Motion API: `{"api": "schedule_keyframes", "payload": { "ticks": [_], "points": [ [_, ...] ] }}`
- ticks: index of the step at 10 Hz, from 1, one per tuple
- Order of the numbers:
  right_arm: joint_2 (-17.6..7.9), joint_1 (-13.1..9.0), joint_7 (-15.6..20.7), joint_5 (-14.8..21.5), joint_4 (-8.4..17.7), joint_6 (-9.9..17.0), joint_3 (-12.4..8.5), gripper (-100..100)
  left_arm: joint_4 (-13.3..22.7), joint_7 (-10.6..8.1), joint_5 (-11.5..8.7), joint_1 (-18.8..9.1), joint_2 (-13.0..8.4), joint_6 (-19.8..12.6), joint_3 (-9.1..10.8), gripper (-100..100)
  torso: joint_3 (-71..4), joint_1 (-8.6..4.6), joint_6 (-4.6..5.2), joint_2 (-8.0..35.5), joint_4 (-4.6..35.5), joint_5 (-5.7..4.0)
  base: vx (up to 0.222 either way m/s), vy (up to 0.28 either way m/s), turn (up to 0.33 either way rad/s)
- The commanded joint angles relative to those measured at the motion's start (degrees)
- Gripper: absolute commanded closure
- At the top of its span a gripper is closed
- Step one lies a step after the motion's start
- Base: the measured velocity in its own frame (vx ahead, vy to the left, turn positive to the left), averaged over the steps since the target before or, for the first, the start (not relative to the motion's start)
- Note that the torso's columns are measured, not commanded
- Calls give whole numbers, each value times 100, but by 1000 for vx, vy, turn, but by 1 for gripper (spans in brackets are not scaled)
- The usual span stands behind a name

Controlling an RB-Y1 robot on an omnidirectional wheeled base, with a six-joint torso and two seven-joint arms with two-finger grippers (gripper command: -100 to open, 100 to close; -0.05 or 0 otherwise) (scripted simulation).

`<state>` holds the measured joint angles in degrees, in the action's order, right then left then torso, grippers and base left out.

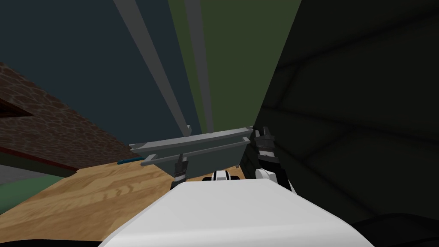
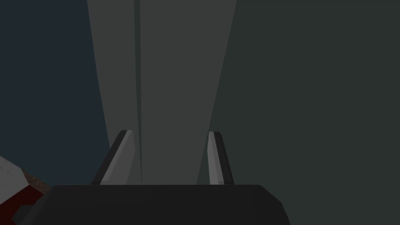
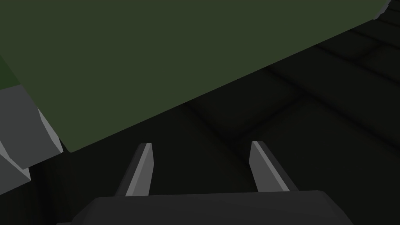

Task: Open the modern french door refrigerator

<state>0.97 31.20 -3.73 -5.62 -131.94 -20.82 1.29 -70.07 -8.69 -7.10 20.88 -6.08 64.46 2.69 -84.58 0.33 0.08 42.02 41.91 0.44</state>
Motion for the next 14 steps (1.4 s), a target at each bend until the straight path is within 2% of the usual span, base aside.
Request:
{"api": "schedule_keyframes", "payload": {
  "ticks": [1,3,4,11,12,14],
  "points": [
    [0,0,0,0,0,0,0,0,206,30,33,73,72,154,-59,100,-10,5,4,-18,-8,7,-14,10,-10],
    [0,1,0,0,0,0,0,0,168,40,31,27,68,248,-39,100,-18,7,2,-35,-17,10,-8,4,5],
    [0,1,0,0,0,0,0,0,51,12,26,7,17,71,-27,100,-19,7,1,-32,-9,2,-91,-37,32],
    [0,0,0,0,0,0,0,0,-187,-65,14,-4,-96,-447,-12,100,-15,-11,0,-12,8,-18,-103,-35,17],
    [0,0,0,0,0,0,0,0,-190,-58,8,-35,-103,-350,8,100,-10,-13,-1,-5,8,-16,-44,-15,8],
    [0,-1,0,0,0,0,0,0,-253,-98,17,63,-123,-356,-25,100,5,-14,-9,26,18,-21,-144,-21,20]
  ]
}}
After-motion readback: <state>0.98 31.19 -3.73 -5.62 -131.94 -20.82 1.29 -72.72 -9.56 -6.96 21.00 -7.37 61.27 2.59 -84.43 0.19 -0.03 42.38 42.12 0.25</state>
